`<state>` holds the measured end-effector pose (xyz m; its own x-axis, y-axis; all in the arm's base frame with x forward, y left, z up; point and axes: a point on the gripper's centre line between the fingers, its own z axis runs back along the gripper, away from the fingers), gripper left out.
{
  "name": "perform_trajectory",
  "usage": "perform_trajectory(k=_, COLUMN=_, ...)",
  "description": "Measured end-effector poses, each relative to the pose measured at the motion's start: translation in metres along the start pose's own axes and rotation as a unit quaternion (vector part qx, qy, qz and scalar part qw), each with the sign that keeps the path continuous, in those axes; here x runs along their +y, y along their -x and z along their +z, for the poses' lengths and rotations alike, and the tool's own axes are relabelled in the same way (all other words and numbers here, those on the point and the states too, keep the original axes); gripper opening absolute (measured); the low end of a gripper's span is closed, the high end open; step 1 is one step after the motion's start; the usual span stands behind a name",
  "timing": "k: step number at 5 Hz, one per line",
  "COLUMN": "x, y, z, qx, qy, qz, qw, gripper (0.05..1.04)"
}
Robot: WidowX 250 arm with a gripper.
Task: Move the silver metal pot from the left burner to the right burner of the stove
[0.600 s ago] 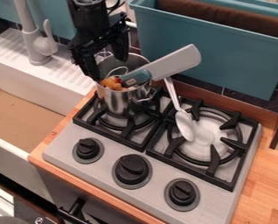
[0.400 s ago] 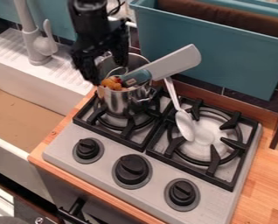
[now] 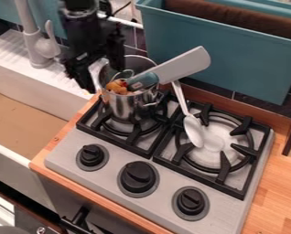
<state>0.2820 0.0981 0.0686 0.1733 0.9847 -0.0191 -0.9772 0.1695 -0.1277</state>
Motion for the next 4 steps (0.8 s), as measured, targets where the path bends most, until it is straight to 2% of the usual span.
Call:
perform_trajectory(k=3, x=0.004, y=-0.004, z=-0.013, qx=-0.032, qy=0.003, qz=-0.002, qw=0.9995, gripper=0.998)
perform_trajectory(k=4, x=0.003, y=-0.003, z=-0.018, qx=-0.033, qy=0.004, qz=-0.002, qw=0.9994, gripper=0.998)
